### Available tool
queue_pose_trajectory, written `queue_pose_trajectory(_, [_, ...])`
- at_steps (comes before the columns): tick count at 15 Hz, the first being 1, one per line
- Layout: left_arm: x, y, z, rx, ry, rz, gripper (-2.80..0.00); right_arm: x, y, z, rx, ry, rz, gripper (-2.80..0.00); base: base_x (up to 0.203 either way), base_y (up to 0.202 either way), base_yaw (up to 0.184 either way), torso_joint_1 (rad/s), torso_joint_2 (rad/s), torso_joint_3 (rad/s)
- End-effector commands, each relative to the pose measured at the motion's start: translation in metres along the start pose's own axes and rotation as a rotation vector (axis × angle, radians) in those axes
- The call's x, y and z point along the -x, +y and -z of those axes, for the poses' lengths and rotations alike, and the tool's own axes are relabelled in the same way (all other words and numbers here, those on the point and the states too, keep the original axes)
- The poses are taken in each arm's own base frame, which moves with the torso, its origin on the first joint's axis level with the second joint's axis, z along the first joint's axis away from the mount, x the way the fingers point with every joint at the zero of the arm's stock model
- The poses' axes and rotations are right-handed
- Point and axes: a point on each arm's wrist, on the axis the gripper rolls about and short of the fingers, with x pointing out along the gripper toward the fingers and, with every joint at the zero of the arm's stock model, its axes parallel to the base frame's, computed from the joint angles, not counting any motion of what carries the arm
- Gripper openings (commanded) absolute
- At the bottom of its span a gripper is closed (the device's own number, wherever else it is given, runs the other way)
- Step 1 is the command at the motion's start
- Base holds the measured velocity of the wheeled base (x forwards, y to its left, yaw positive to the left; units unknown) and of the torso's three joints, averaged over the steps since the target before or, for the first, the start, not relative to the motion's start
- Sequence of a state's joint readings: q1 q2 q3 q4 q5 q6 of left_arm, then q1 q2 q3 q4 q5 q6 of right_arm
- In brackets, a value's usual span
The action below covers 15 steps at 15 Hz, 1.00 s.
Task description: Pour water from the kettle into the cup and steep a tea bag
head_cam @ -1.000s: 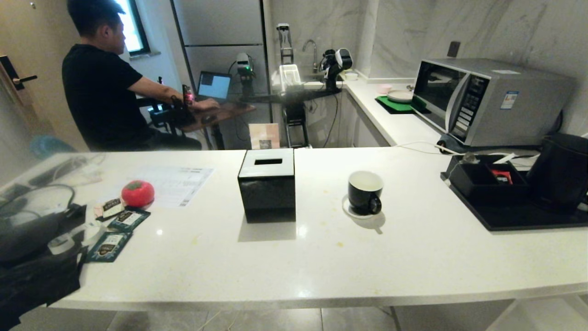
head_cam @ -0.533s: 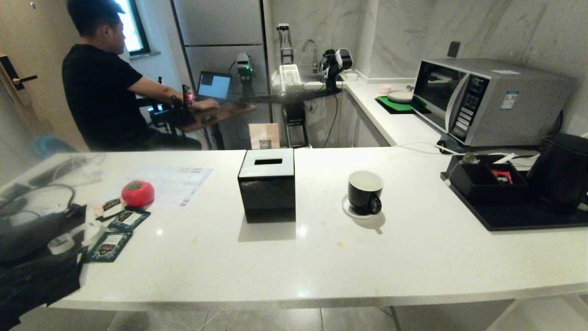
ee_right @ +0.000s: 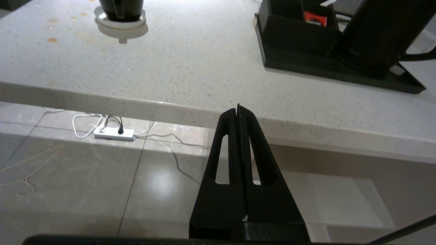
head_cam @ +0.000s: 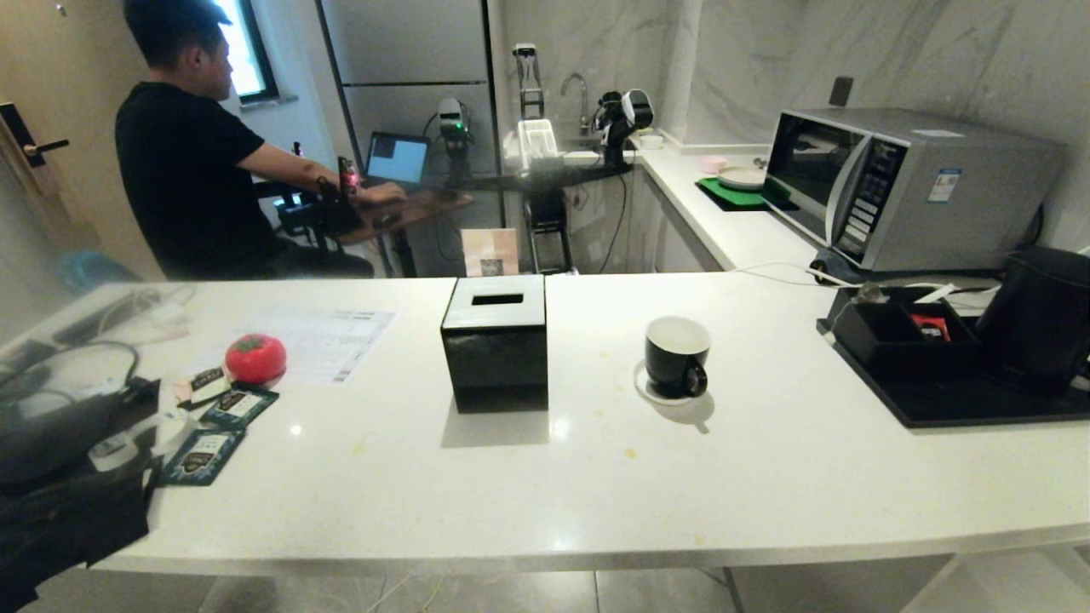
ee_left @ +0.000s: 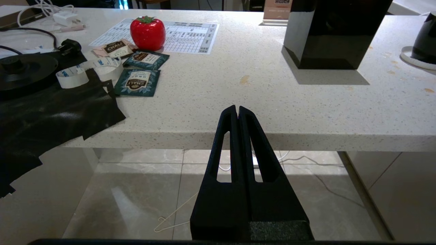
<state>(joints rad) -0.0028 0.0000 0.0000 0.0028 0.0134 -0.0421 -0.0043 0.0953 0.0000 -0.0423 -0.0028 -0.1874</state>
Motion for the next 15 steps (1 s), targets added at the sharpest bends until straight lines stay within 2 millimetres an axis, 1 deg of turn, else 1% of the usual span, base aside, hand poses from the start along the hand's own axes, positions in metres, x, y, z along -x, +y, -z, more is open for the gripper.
queue_pose_trajectory(1, [0.000, 0.000, 0.000, 0.001, 0.000, 0.000, -2.80, -0.003, 0.000, -0.001, 0.001, 0.033, -0.006, -2.80, 0.000, 0.000, 0.000, 0.000, 0.00, 0.000])
queue_pose_trajectory(7, [0.000, 0.000, 0.000, 0.001, 0.000, 0.000, -2.80, -0.012, -0.002, -0.008, 0.002, 0.083, -0.008, -2.80, 0.000, 0.000, 0.000, 0.000, 0.00, 0.000])
queue_pose_trajectory(15, [0.000, 0.000, 0.000, 0.001, 0.000, 0.000, -2.80, -0.039, -0.007, -0.032, -0.006, 0.132, 0.022, -2.80, 0.000, 0.000, 0.000, 0.000, 0.00, 0.000])
